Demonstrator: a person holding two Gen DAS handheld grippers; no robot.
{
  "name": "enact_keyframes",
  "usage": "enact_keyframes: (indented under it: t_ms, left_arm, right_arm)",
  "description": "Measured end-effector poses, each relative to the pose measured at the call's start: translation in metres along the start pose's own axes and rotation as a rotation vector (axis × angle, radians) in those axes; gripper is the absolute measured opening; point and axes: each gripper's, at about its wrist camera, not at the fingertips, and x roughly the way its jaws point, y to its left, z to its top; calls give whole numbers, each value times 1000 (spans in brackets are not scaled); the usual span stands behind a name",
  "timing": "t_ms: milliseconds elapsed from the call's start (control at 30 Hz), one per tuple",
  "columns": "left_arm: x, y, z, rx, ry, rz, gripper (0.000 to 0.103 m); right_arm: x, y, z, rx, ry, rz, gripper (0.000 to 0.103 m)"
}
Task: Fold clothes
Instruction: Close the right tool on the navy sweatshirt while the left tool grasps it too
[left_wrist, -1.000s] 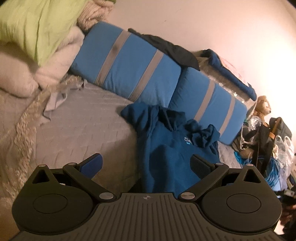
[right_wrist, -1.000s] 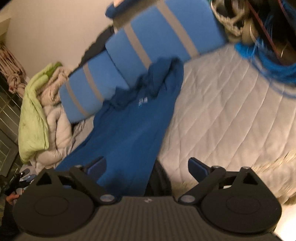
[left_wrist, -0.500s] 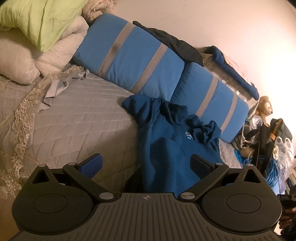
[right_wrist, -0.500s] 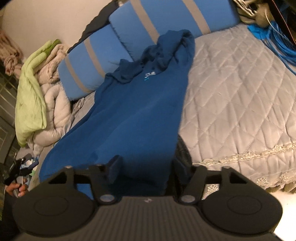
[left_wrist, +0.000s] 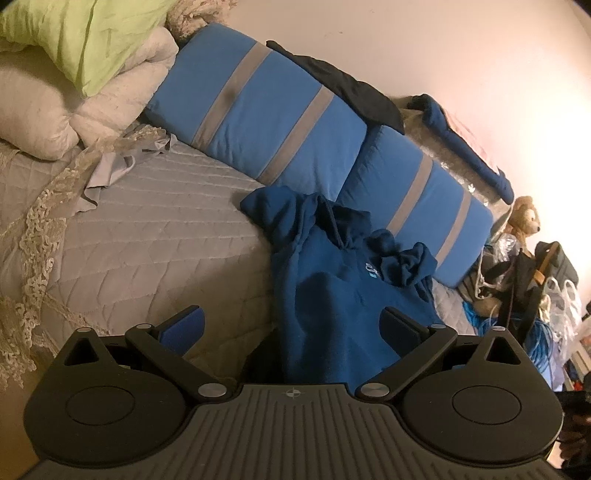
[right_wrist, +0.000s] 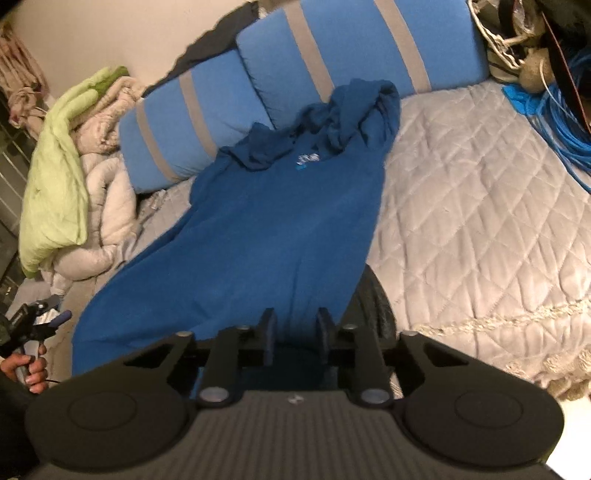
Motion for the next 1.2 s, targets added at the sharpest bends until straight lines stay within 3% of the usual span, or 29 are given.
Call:
enact_keyframes:
  t_ms: [167,400,700,833,900,933,1033,1133,1200]
  left_arm:
    - [-1,0,-1,-13,13,-11,103]
    - [-1,5,-3,-63,46,-50,103]
    - [11,8,-14,-137,131,-154,102]
    - [20,6,-19,-151,202,-186,86]
    - [23,2,-22,-145,226,-184,70]
    - [24,0,-23,-139,236,-177,56]
    - [24,-11,-25,-80,244,-112,39]
    - [20,-27,-26,-7,234,-72,9]
    - [15,-35,-25,14,214,-73,6]
  right_arm:
    - [2,-9,-2,40,-2,-33,6]
    - [-15,-24,8,105,-84,-104,4]
    - [-19,-51,7,193,-92,-145,4]
    - [-16,-55,6,198,-89,-138,4]
    - [-16,-55,6,199,-92,-134,4]
    - [-17,-55,5,198,-93,-132,4]
    - [-18,-54,5,197,-99,-128,4]
    - [-19,-52,4,194,-106,-124,4]
    - [-20,-49,5,183,-111,-123,4]
